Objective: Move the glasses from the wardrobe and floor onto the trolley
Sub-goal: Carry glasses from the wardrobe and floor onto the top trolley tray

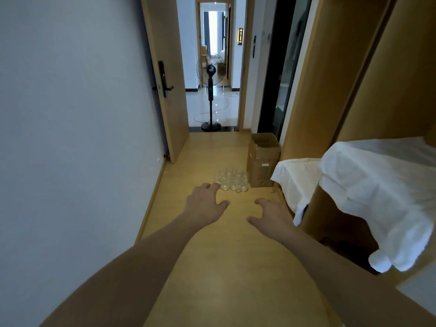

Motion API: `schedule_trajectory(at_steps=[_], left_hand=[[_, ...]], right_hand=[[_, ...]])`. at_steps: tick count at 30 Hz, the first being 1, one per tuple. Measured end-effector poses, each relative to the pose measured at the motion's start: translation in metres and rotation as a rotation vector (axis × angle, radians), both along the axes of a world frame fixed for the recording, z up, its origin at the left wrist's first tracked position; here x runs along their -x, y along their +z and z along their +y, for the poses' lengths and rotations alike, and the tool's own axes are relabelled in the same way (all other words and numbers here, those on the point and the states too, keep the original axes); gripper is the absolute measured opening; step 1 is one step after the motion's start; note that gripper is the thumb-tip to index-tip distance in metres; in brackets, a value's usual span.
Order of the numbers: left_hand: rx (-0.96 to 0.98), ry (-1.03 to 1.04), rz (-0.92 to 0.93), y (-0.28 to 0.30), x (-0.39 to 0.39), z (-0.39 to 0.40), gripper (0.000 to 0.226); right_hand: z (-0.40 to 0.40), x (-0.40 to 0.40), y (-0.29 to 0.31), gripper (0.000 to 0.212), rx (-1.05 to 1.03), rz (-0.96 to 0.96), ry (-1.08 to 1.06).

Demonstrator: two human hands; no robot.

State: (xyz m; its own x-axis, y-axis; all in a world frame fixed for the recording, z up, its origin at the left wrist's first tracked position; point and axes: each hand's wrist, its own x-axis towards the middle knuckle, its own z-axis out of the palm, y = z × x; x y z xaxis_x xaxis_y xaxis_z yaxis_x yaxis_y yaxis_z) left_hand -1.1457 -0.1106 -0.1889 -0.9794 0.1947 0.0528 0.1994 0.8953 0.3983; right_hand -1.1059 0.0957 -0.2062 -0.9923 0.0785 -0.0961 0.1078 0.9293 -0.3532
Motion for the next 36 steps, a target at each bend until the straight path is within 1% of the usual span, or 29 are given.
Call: schedule_trajectory(at_steps=[10,17,23,28,33,36], left_hand=[[-0.016,-0.012,-0.058,-0.026,0.095,0.019,0.064],[-0.014,0.037,-0.046,-0.027,0.185,0.057,0.066],[0.030,0.064,-0.055,-0.027,0.258,0.094,0.066],[0.063,0.081,-0.079,-0.031,0.303,0.111,0.066],[0.082,0.083,-0.097,-0.037,0.344,0.122,0.065],[0.093,0.050,-0.090,-0.041,0.370,0.123,0.064]], right_hand=[[0.016,0.091,-0.021,0.067,0.010,-0.019,-0.025],[0.056,0.186,-0.023,0.066,0.061,0.002,-0.006],[0.094,0.264,-0.022,0.067,0.078,0.001,0.006],[0.121,0.315,-0.026,0.068,0.087,-0.015,0.006],[0.129,0.355,-0.034,0.068,0.094,-0.038,-0.008],[0.129,0.380,-0.038,0.067,0.091,-0.053,-0.009]])
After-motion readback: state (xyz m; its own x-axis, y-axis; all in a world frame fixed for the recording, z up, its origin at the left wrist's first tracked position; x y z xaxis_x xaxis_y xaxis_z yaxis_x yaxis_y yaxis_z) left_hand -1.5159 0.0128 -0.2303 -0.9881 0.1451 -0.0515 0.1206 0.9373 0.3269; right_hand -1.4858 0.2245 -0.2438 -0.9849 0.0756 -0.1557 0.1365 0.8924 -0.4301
